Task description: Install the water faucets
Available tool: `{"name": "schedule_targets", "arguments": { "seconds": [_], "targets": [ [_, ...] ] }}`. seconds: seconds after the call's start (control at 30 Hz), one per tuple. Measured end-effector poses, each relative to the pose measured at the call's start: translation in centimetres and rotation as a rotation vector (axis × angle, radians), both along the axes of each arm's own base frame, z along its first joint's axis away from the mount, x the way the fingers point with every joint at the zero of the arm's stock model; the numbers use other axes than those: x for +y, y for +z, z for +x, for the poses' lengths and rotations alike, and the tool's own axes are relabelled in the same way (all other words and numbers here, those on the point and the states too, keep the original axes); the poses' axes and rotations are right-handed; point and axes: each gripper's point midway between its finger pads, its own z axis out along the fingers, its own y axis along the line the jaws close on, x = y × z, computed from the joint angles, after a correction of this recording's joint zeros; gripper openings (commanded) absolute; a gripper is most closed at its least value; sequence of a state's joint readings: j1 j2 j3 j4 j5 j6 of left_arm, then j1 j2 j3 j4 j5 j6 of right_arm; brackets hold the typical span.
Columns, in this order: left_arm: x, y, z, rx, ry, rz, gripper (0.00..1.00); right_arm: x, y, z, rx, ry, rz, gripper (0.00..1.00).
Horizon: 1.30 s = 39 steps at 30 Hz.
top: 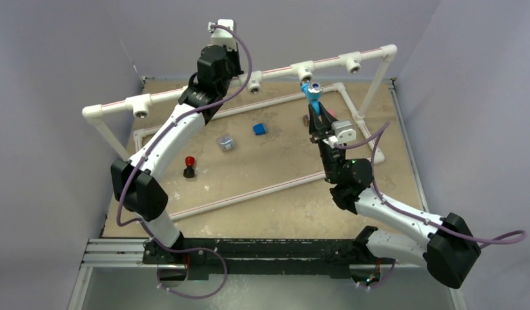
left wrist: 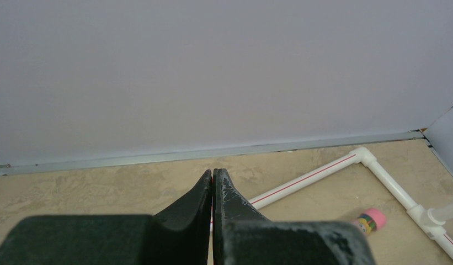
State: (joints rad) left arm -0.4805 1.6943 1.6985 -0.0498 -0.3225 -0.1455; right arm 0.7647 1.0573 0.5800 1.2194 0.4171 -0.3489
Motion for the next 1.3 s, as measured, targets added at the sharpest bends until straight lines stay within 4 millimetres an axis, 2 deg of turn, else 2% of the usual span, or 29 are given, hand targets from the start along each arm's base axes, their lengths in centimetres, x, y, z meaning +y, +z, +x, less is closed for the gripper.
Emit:
{"name": "schedule_targets", "arguments": {
  "seconds": [0.17,0.63,0.93,1.13,1.3],
  "targets": [
    [0.0,0.0,0.0,-0.001,0.0,0.005,0.0,0.3,-0.4,0.4,0.002,0.001,-0.01,0.0],
    [0.0,0.0,0.0,-0.001,0.0,0.007,0.0,-0.7,0.1,0.8,-0.021,-0.024,0.007,0.0],
    [0.0,0.0,0.1,-0.003,0.0,0.007,0.0,-0.4,0.0,1.2,-0.037,-0.02,0.003,0.0],
    [0.1,0.1,0.1,-0.005,0.002,0.006,0.0,-0.2,0.1,1.2,-0.067,-0.036,-0.071,0.0],
    [0.1,0.1,0.1,-0.007,0.003,0.005,0.0,0.2,-0.1,1.3,-0.105,-0.054,-0.203,0.0]
  ]
}}
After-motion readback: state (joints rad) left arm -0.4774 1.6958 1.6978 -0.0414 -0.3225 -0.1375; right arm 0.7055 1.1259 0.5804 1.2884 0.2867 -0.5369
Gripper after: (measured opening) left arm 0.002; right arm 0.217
